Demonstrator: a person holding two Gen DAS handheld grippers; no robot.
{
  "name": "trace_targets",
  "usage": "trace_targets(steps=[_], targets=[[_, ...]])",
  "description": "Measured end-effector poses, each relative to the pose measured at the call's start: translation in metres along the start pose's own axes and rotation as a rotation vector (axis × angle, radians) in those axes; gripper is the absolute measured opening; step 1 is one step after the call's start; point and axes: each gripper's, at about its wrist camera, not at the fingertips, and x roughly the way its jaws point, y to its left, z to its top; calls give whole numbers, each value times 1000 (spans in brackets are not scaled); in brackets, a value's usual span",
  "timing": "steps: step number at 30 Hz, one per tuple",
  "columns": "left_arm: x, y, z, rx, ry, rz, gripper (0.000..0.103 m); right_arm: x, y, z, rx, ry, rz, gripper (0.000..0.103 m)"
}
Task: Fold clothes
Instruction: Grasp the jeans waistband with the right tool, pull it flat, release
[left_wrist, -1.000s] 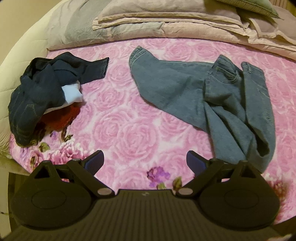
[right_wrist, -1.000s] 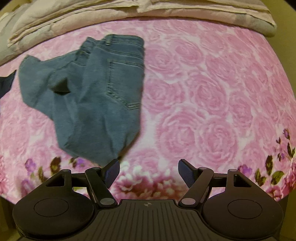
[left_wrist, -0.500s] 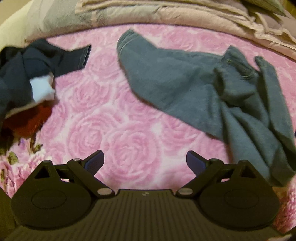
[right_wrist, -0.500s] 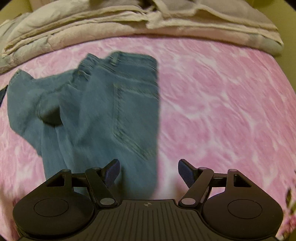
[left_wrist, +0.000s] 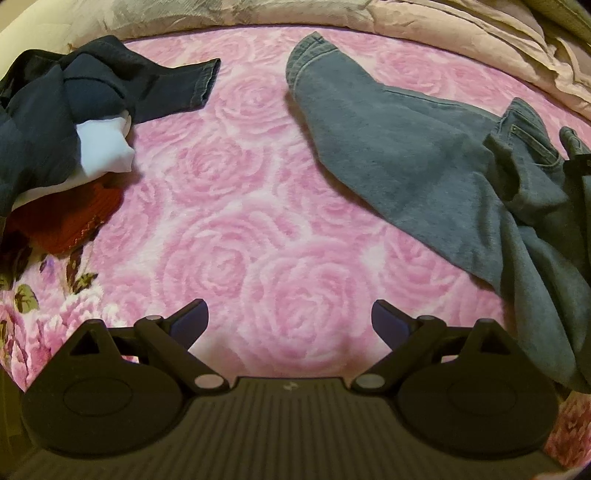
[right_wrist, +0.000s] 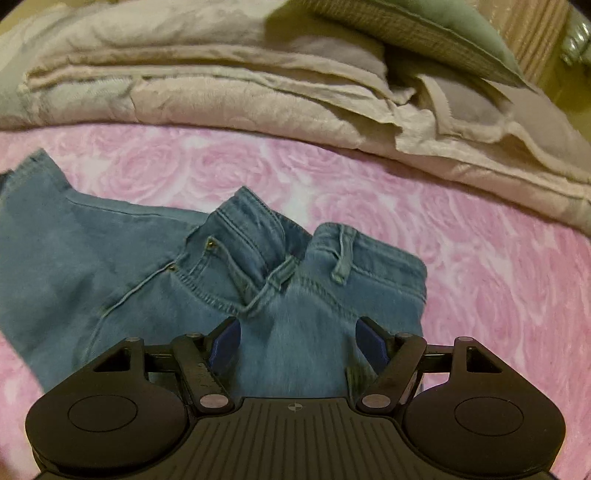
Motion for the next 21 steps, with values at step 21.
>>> trace_targets(steps=[21], targets=[[-11,-58,15,32,-29,-13,93,-126,-358,-245,989,59,-303,3]])
